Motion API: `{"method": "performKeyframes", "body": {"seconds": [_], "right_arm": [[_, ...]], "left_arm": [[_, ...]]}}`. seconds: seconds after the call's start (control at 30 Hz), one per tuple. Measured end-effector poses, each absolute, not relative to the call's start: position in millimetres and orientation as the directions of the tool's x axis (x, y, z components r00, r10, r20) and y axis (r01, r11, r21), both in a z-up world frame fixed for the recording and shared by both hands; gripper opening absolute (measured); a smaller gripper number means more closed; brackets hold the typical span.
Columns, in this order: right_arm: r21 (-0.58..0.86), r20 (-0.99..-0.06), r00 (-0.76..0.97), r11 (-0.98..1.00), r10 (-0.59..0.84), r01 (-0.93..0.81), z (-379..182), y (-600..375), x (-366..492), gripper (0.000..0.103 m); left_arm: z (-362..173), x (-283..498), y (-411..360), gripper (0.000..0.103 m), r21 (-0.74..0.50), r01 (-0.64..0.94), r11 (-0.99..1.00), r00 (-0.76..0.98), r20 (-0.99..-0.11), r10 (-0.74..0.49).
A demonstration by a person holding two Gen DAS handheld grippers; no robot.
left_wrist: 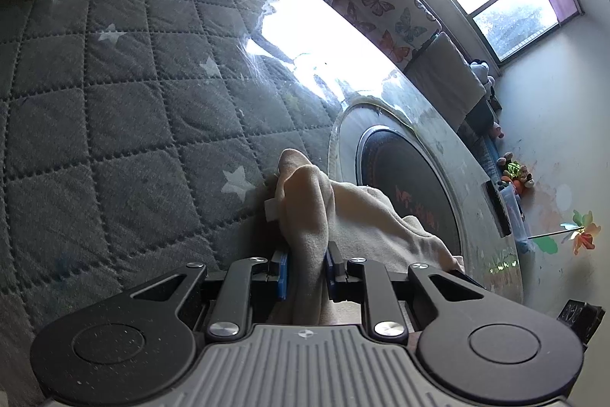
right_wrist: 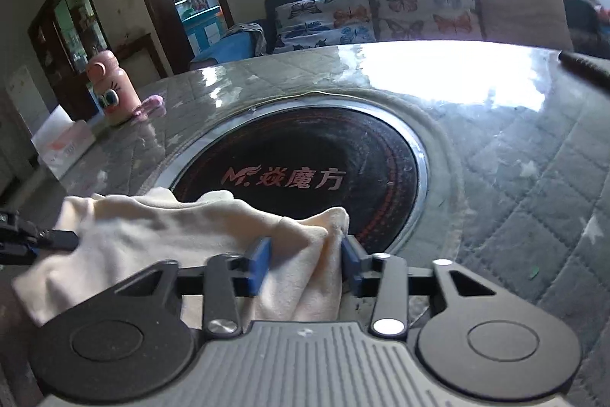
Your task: Fold clothes
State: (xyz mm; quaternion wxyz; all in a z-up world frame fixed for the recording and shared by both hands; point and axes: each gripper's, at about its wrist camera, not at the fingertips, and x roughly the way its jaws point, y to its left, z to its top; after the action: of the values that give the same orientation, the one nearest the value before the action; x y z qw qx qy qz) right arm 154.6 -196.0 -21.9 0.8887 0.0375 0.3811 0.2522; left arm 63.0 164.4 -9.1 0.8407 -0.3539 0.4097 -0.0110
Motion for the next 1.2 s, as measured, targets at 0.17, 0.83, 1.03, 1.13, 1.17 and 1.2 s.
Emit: {"method": "performKeyframes", "body": {"seconds": [0.17,0.83,1.03,1.13,1.17,1.2], "right_arm": [[0.25,-0.642,0.601,0.871,0.476,-0.423,-12,-193,149,0.009],[0.184,-0.536,0.541,0.716,0.648,-0.674,59,-45,161,0.008],[0.183,-0.548,0.503,0.683,0.668,-0.707,50,-2,175,0.008],[0.179,-0.572,0.491,0.684,0.657,-0.707,39,11,182,0.009],[0.176,-0.588,0.485,0.688,0.647,-0.704,36,14,185,0.011],[0.174,-0.605,0.479,0.693,0.636,-0.7,32,17,187,0.013]], "left_arm": [[-4,60,164,0.016,-0.595,-0.249,0.765,0.683,-0.668,-0.297],[53,4,277,0.015,-0.57,-0.354,0.741,0.816,-0.576,-0.053],[41,-1,302,0.015,-0.545,-0.415,0.728,0.793,-0.609,-0.003],[28,0,309,0.016,-0.522,-0.463,0.717,0.761,-0.649,0.019],[26,1,310,0.016,-0.51,-0.48,0.714,0.749,-0.662,0.031],[24,0,312,0.017,-0.502,-0.49,0.713,0.742,-0.669,0.039]]}}
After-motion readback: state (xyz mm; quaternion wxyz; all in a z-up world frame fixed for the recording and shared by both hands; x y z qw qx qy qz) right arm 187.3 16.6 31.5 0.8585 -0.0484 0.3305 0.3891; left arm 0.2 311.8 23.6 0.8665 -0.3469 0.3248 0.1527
